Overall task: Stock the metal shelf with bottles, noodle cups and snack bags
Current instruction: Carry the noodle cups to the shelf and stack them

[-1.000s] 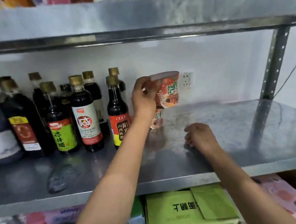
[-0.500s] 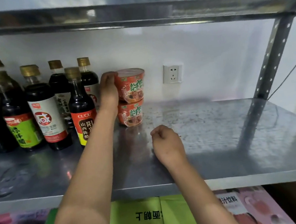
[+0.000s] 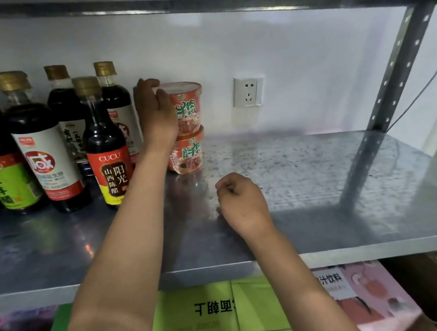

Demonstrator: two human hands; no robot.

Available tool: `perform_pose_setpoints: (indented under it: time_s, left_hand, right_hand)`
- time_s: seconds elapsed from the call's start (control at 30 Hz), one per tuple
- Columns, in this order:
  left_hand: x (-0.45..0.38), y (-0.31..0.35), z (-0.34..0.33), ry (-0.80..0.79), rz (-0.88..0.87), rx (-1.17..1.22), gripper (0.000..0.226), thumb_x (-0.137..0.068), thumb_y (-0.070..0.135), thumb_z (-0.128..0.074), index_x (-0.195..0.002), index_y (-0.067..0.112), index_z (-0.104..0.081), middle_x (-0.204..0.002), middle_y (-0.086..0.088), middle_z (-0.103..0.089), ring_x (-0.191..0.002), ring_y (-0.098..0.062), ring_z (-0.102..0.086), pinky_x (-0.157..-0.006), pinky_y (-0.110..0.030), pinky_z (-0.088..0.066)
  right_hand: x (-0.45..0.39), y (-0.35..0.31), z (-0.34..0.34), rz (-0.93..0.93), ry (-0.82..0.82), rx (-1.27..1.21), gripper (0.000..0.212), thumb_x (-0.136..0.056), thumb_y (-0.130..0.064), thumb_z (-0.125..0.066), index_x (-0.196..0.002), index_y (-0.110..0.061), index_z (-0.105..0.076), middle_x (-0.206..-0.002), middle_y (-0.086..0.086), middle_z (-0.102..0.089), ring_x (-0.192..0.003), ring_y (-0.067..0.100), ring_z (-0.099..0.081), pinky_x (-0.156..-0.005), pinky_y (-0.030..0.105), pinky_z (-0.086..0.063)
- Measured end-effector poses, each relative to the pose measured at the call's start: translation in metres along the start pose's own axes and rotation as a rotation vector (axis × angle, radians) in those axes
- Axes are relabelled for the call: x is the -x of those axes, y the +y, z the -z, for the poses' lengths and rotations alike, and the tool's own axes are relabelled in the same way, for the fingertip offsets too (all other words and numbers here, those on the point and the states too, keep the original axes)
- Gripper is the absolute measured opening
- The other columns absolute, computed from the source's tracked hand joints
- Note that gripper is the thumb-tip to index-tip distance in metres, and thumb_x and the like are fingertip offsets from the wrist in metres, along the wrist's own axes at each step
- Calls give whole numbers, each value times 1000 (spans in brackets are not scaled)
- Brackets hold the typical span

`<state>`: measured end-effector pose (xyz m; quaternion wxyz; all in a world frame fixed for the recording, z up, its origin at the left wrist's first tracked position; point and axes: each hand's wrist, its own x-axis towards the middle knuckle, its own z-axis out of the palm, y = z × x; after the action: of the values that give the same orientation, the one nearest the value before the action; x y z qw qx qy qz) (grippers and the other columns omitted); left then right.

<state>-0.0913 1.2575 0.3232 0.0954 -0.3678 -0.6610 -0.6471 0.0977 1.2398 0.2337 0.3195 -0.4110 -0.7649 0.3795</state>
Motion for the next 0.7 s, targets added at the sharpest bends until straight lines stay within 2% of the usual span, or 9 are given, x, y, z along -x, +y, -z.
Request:
perform_pose_setpoints:
  time_s: [0.07,0.13,0.23,0.33,0.4,0.47,0.53,0.63,0.7]
  left_hand:
    - [5,-1,-2,85,-169,-169,33,-102,22,-29,-124,10,-52,-152,-12,-37,-147,-27,-23,-122,-34,-16]
    - [18,11,-5,136,-346,-199,33,-102,16,-31,-121,7,-55,-152,-11,-39,-148,-27,-20,-119,-25,-12]
    - [47,34,-21,-16,-514,-131,31,-99,11,-33,-116,4,-59,-147,-14,-45,-145,-30,-27,-117,-21,-12]
    - [77,52,-39,-299,-663,-66,32,-99,11,-35,-119,0,-57,-146,-18,-46,-144,-34,-29,-118,-29,-17]
    - [96,61,-43,-438,-701,-15,34,-99,12,-37,-126,-1,-53,-145,-19,-45,-143,-35,-29,-118,-38,-22]
    - [114,70,-43,-527,-719,63,34,-98,13,-39,-126,-1,-52,-143,-18,-48,-142,-36,-31,-117,-43,-26]
    - [144,78,-32,-590,-774,125,33,-96,14,-41,-123,2,-55,-138,-15,-53,-139,-34,-36,-114,-48,-30]
    - [208,90,-10,-656,-821,208,32,-93,17,-40,-115,6,-60,-124,-12,-62,-129,-33,-47,-108,-55,-34]
    - [263,95,4,-772,-811,291,32,-94,20,-39,-116,8,-60,-124,-12,-61,-129,-33,-47,-108,-56,-33]
  right_hand:
    - [1,-1,1,-6,22,-33,18,-89,-22,-48,-87,-23,-65,-86,-3,-69,-82,20,-66,-78,41,-57]
    - [5,-4,4,-9,82,-9,18,-91,-20,-48,-86,-19,-65,-76,-4,-66,-72,15,-63,-68,32,-54]
    - [11,-4,16,-96,338,-3,20,-91,-16,-48,-76,-11,-61,-68,1,-60,-62,17,-54,-57,28,-37]
    - [23,-1,29,-208,576,-170,23,-87,-10,-50,-65,-7,-56,-60,1,-52,-55,16,-44,-55,28,-34]
    - [41,1,34,-221,668,-335,18,-87,-8,-52,-76,-7,-67,-66,-2,-59,-57,12,-49,-57,25,-38]
    - [71,-1,39,-147,765,-414,23,-88,-2,-51,-93,-8,-73,-77,-4,-65,-61,-1,-56,-61,16,-45]
    - [112,4,48,-70,894,-357,27,-87,5,-50,-99,-3,-72,-85,-2,-69,-70,-9,-59,-70,8,-46]
    - [180,19,64,-101,1054,-253,32,-85,9,-50,-103,-6,-71,-94,-2,-70,-83,-7,-63,-80,12,-47]
    - [233,22,71,-182,1122,-71,33,-85,1,-54,-109,-12,-72,-103,-4,-71,-92,-5,-64,-85,15,-49]
